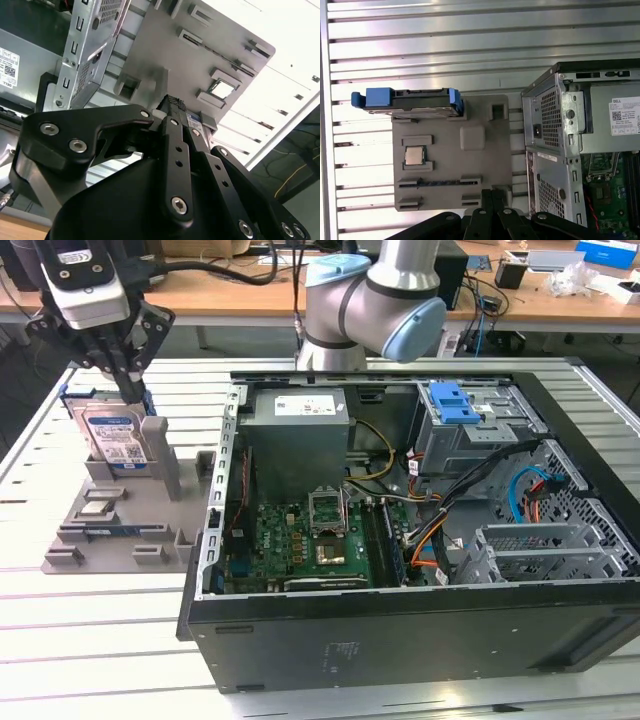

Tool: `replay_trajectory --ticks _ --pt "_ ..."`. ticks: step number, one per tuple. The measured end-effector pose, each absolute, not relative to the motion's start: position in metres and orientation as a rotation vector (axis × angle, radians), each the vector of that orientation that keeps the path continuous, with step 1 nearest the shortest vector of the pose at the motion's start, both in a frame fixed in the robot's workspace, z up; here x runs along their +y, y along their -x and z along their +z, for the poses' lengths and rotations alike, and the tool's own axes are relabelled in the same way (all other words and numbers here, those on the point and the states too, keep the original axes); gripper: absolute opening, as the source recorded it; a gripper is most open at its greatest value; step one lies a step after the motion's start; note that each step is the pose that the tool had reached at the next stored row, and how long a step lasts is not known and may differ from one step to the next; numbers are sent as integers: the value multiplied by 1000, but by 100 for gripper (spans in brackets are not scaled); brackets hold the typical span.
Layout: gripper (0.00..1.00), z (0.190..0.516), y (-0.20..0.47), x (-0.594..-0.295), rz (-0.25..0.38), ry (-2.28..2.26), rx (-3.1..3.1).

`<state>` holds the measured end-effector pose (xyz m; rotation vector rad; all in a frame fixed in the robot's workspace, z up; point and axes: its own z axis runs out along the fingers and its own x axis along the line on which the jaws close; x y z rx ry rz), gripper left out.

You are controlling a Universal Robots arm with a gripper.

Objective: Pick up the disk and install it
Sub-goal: 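Reach for the disk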

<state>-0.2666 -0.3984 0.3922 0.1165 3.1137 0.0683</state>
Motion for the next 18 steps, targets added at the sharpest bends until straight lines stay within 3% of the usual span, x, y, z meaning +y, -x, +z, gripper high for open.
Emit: replay_trajectory --ticks 18 --pt "10 392 300 -398 68 -117 3114"
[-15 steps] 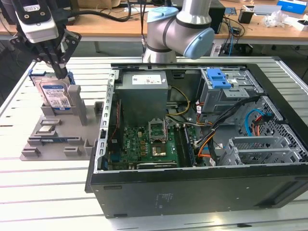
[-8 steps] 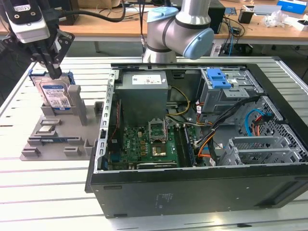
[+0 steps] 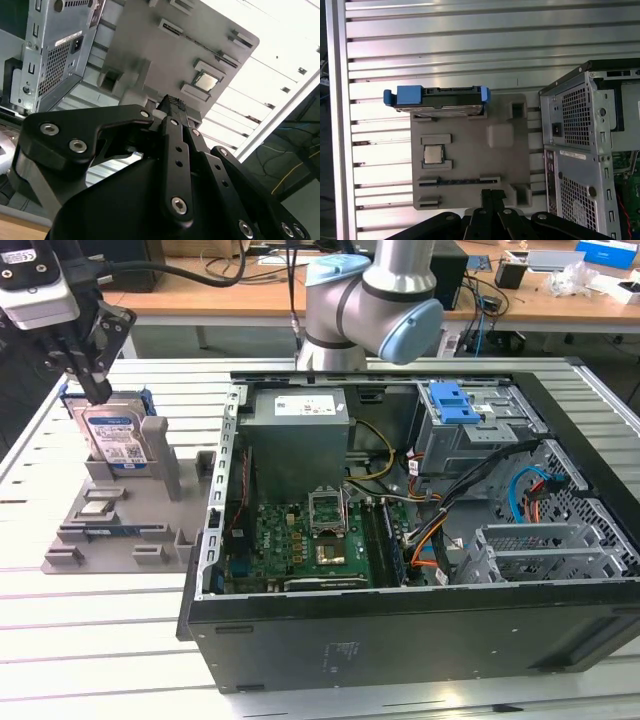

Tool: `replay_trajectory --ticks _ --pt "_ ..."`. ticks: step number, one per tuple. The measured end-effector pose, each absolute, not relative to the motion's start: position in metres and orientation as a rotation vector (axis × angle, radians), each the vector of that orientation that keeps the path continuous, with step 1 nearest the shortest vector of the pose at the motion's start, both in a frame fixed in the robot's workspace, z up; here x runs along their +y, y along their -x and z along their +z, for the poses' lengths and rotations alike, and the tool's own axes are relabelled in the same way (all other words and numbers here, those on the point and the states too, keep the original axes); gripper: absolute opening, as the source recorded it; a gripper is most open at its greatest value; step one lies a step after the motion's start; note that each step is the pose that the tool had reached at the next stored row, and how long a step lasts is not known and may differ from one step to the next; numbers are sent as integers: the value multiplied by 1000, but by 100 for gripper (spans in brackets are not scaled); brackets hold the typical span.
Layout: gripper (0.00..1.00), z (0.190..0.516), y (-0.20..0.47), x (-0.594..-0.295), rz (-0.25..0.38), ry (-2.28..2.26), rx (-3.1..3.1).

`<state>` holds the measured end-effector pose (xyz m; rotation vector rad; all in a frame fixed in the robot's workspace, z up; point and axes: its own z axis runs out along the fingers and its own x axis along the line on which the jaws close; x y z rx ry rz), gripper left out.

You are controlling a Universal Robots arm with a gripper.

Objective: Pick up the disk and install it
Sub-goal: 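Reach for the disk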

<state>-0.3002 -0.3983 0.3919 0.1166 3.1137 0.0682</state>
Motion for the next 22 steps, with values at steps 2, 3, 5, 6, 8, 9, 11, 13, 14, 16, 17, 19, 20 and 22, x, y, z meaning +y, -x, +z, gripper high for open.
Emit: replay_trajectory --ticks 2,3,5,6,8,9,11,13,14,16,17,19,20,22 --pt "10 392 304 -398 68 -117 3114" --pt "10 392 305 -398 68 -117 3114" --pt "10 392 309 -398 68 -116 3114" --pt "10 392 312 -398 68 -117 3114" --pt "10 392 314 -398 68 -117 3114" --pt "10 392 317 -398 68 -117 3114" --pt "10 392 319 -398 68 -117 3114" --pt "10 392 322 -397 68 -117 3114" --pt "10 392 322 -396 67 -117 3114" --pt "10 392 324 -393 67 -117 3114" --pt "10 391 325 -391 66 -117 3114" --pt "10 391 331 -387 65 -116 3114" --pt "10 391 332 -386 65 -117 3114" --pt "10 391 336 -385 65 -117 3114"
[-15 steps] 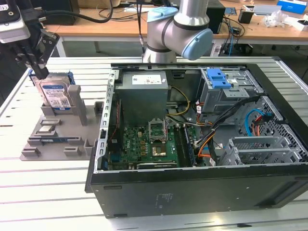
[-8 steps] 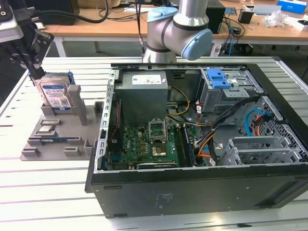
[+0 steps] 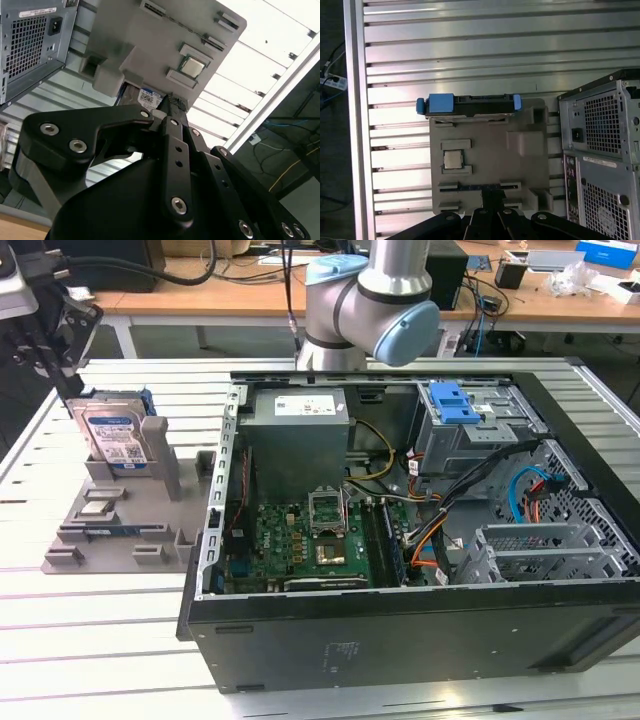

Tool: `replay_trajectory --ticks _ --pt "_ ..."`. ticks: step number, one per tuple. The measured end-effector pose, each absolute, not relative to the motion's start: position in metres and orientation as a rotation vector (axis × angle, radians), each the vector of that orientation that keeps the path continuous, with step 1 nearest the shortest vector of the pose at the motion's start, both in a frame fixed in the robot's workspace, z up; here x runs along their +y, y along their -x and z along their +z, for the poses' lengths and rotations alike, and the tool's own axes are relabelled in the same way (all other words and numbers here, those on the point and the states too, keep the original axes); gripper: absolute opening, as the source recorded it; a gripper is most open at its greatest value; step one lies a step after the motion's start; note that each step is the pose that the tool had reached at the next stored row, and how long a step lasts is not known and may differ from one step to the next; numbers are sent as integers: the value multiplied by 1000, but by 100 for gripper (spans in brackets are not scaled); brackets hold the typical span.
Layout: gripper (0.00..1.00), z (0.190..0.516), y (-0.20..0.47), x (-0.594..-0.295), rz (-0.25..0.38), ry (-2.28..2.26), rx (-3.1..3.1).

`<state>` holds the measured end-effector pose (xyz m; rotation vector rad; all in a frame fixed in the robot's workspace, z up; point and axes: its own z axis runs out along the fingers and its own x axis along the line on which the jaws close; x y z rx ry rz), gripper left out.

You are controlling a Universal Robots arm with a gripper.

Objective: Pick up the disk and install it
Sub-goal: 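Reach for the disk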

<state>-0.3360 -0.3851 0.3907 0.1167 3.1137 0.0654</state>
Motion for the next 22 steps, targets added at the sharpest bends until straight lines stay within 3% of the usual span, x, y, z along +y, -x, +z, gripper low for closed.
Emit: replay_trajectory --ticks 22 --pt "10 384 354 -357 65 -116 3114"
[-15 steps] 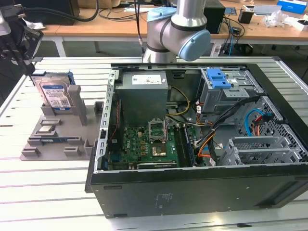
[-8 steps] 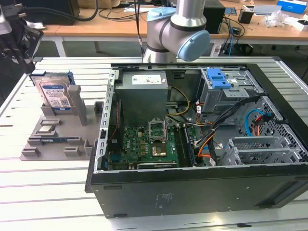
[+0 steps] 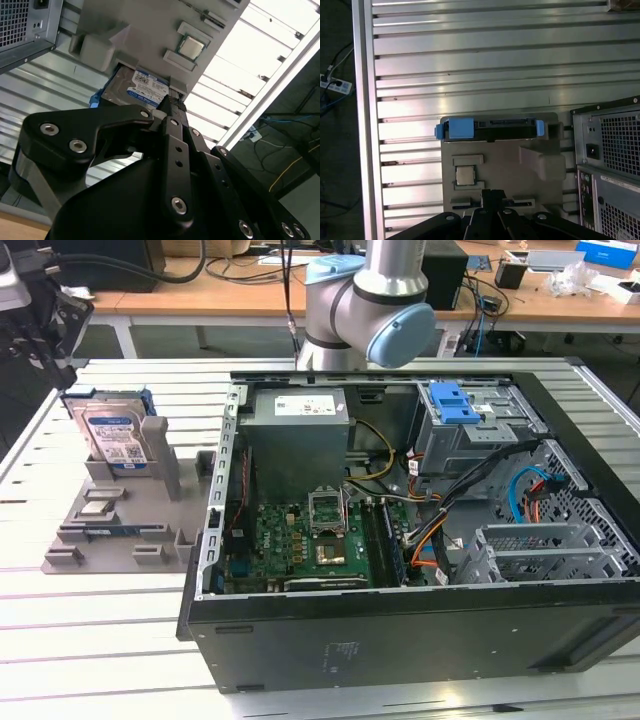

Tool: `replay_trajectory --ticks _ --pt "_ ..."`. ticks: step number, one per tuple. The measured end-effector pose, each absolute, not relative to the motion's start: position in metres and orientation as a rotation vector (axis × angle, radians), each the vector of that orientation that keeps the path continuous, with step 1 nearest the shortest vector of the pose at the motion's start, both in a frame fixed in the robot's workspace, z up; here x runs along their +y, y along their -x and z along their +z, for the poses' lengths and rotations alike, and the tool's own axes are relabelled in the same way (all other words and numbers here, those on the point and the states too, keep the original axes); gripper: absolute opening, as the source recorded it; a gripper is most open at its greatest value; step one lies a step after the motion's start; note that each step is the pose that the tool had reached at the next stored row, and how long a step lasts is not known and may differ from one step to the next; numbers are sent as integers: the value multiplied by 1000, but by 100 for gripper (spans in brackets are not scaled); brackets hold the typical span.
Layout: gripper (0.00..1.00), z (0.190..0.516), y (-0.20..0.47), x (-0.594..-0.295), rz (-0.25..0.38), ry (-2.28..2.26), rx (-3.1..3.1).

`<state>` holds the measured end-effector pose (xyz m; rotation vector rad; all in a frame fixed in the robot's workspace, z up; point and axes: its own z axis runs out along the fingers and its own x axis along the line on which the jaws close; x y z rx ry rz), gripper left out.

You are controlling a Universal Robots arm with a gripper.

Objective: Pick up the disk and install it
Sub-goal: 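Reach for the disk, then pick up the disk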

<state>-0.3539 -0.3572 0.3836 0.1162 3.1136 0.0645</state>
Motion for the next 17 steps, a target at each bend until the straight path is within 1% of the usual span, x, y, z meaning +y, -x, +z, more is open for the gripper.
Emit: replay_trajectory --ticks 17 --pt "10 384 354 -357 65 -96 3115"
